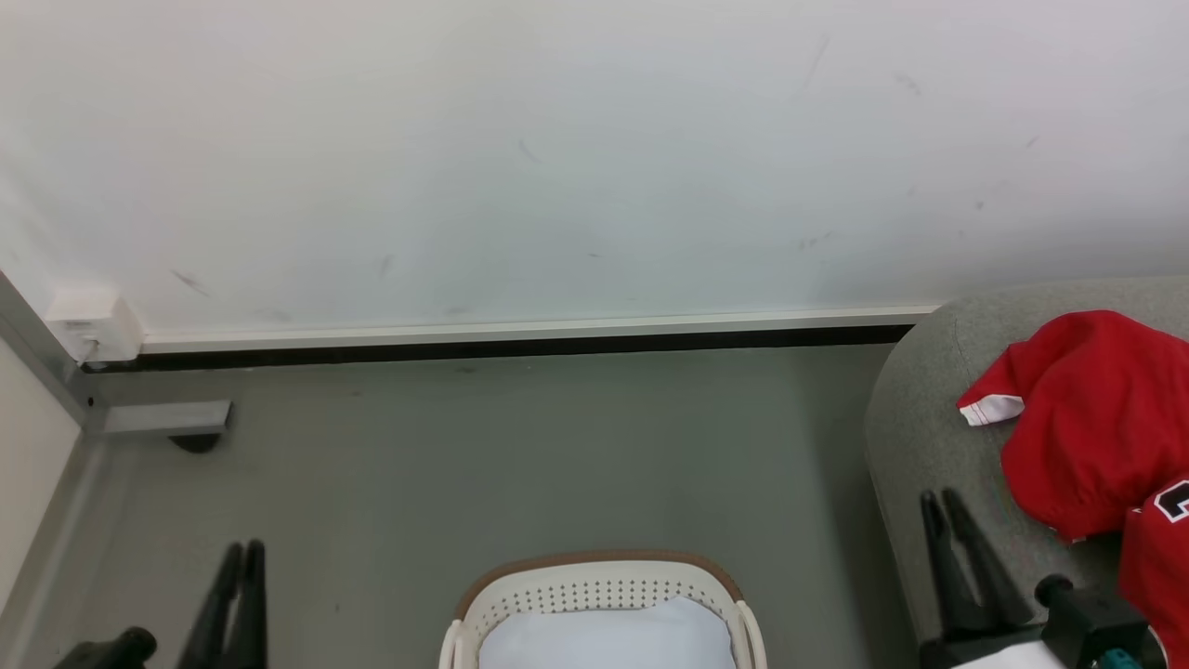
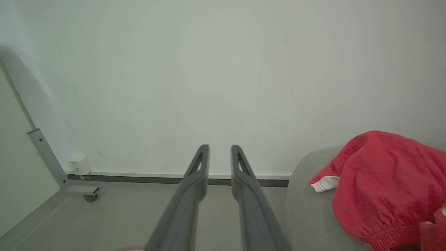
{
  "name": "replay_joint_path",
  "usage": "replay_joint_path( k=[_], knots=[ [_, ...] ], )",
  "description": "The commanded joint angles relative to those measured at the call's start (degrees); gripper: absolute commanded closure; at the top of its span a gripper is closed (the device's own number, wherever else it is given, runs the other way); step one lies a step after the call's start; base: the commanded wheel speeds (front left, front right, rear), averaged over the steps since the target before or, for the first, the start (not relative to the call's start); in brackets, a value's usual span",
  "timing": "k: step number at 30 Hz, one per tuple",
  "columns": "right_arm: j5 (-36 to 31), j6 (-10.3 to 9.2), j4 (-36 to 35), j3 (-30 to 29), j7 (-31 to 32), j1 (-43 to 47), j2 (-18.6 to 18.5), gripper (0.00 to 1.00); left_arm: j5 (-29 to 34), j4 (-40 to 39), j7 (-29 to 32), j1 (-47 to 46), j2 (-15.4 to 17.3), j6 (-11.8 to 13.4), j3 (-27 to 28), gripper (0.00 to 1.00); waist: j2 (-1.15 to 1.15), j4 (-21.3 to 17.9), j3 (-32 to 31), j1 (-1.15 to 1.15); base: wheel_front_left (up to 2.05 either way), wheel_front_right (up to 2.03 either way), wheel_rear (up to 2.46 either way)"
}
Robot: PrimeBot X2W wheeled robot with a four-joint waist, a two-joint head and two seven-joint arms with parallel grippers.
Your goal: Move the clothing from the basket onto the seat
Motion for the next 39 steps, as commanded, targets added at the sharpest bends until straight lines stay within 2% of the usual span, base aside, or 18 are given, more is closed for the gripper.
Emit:
replay_joint_path(
  k=[1, 21, 39],
  knots=[
    [0.1, 0.00, 0.4, 0.0, 0.1, 0.5, 0.1, 1.00, -0.1, 0.5, 0.0, 0.3, -0.4, 0.0, -0.1, 1.00, 0.00, 0.0, 0.0, 0.00, 0.00, 0.00, 0.00],
    [20.7, -0.02, 1.0, -1.8, 4.4, 0.0, -1.0, 1.00, -17.2, 0.2, 5.4, -1.6, -2.5, 1.1, 0.9, 1.00, 0.00, 0.3, 0.0, 0.00, 0.00, 0.00, 0.00],
    [36.7, -0.04, 1.0, -2.5, 7.2, -0.6, -2.5, 1.00, -30.3, -0.5, 9.4, -2.9, -3.8, 2.1, 1.7, 1.00, 0.00, 0.5, -0.1, 0.00, 0.00, 0.00, 0.00]
  ],
)
